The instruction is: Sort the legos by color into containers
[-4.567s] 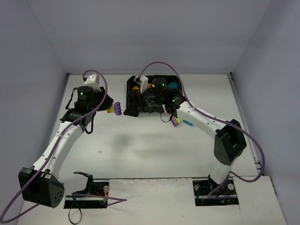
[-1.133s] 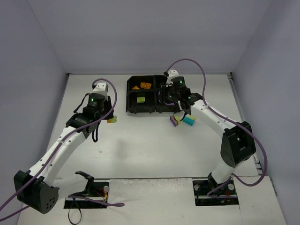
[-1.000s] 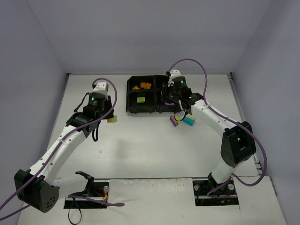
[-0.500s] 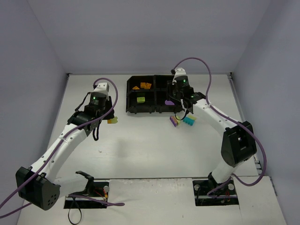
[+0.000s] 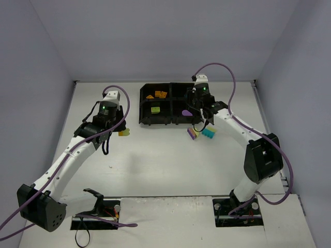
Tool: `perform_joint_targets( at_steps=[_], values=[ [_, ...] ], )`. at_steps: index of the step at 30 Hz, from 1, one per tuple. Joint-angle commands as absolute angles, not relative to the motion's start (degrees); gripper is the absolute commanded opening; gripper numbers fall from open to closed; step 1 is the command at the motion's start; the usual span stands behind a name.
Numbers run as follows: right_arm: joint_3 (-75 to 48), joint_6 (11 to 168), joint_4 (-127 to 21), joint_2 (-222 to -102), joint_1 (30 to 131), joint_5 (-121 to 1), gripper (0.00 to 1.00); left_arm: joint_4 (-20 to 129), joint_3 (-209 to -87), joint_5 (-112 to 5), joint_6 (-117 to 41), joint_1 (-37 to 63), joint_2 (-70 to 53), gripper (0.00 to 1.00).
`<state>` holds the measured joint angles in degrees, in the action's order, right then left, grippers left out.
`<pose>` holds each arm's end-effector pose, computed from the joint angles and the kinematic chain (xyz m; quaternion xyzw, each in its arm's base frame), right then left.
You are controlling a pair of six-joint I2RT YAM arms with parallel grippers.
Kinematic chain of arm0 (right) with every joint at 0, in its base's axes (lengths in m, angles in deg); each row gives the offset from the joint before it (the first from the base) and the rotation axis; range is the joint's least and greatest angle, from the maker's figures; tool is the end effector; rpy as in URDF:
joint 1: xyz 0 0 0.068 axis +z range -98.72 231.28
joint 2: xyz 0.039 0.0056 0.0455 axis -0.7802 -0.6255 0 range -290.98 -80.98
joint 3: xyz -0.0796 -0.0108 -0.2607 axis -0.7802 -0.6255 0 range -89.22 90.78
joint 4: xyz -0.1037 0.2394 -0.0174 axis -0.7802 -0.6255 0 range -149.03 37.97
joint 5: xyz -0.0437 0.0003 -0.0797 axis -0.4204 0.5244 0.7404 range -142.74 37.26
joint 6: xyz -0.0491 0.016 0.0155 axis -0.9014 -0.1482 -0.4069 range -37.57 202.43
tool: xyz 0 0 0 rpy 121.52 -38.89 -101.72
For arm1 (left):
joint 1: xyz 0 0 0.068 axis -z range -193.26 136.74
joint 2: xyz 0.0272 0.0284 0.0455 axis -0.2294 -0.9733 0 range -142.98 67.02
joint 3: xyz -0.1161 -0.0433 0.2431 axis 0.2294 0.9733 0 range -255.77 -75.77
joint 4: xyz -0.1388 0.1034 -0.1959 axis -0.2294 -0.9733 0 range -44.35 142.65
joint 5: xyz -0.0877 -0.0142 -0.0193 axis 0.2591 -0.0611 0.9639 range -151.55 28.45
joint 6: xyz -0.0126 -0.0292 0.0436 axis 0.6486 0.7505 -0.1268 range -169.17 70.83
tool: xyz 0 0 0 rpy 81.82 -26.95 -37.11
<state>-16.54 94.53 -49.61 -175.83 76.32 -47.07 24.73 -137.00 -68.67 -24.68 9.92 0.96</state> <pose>0.3592 0.1639 0.3026 -0.0638 0.8149 0.1446 0.5577 0.2351 -0.0959 0.3348 -0.0397 0.8757 -0.1434 0.4594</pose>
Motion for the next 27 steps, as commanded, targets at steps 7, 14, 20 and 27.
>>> perform_joint_targets(
  at_steps=[7,14,20,27],
  values=[
    [-12.8,97.1,-46.5,-178.3,75.2,-43.6,0.00,25.6,-141.1,-69.0,-24.2,9.6,1.7,0.15],
    [-11.4,97.6,-45.9,-181.0,75.1,-43.3,0.00,25.2,-141.0,-69.5,-24.3,9.6,2.2,0.15],
    [-10.5,98.3,-45.9,-182.7,75.1,-44.9,0.00,25.1,-140.3,-69.8,-24.4,9.6,3.1,0.15],
    [-10.2,98.9,-45.8,-184.9,75.1,-45.4,0.04,25.0,-139.8,-69.8,-24.5,9.6,3.4,0.15]
  ],
)
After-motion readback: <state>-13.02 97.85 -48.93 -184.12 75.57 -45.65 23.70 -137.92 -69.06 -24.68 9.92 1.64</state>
